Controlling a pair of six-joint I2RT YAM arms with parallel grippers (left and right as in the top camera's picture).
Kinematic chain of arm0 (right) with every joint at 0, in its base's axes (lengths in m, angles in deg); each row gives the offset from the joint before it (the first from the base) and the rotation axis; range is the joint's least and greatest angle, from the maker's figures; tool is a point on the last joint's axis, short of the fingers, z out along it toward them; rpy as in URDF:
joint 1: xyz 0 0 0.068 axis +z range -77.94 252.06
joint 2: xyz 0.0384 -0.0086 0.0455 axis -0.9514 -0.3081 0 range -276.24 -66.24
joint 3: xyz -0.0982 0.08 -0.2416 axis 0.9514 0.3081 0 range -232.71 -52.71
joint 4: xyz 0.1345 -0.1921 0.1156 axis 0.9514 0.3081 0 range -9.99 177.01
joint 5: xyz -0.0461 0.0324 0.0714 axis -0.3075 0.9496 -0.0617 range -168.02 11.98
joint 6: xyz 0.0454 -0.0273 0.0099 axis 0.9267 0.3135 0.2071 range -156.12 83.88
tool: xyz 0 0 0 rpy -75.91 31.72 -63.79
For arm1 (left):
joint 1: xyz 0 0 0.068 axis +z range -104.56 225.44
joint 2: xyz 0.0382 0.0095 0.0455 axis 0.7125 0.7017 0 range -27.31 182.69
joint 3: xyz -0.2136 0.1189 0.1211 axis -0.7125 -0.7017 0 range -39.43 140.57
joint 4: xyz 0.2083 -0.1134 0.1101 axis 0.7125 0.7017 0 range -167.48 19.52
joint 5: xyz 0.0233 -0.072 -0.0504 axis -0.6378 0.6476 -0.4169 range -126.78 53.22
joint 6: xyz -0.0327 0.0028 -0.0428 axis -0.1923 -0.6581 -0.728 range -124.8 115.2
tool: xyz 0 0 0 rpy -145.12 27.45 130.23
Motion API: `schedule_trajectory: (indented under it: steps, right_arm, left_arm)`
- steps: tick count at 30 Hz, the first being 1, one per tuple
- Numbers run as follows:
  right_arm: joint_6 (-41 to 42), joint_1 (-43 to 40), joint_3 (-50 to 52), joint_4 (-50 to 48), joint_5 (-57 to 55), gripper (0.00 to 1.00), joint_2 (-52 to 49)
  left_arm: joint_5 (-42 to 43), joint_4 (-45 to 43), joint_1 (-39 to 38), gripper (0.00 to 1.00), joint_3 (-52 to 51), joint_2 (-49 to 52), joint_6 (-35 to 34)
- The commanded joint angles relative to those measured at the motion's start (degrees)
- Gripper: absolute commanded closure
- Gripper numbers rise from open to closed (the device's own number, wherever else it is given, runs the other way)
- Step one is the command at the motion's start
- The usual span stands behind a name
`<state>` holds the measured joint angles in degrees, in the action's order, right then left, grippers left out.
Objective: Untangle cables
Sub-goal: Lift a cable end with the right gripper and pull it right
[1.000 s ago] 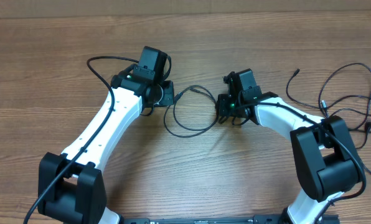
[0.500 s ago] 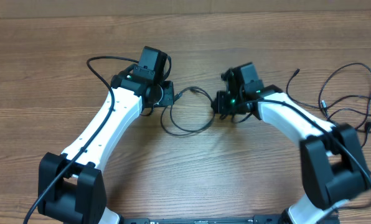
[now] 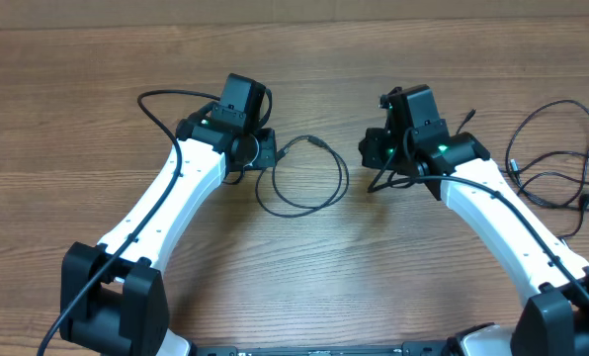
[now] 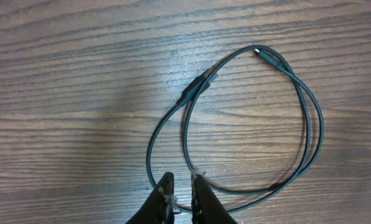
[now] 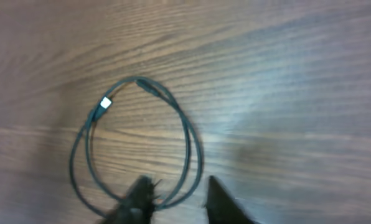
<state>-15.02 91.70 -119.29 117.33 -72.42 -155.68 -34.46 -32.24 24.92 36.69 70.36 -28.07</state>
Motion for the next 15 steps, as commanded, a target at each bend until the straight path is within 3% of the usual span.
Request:
schedule_trajectory:
  steps: [1,5,12,15]
  right_arm:
    - [-3.19,0.24,1.42,-2.95,0.76,0.64,-1.44]
    - [-5.11,0.28,3.17,-8.04,4.15,0.51,-4.74]
    - [-5.66,0.28,3.28,-14.10,5.70,0.50,-14.73]
    - [-6.62,0.28,3.28,-15.78,5.86,0.47,-17.92]
  left_arm:
    - [0.31,0.00,-0.04,0.89,0.74,0.26,-1.20]
    - [0.28,-0.02,-0.02,0.89,0.74,0.26,-1.20]
    - [-0.48,-0.20,-0.02,0.88,0.74,0.28,-1.16]
    - [-5.05,0.33,-0.02,0.88,0.74,0.28,-1.16]
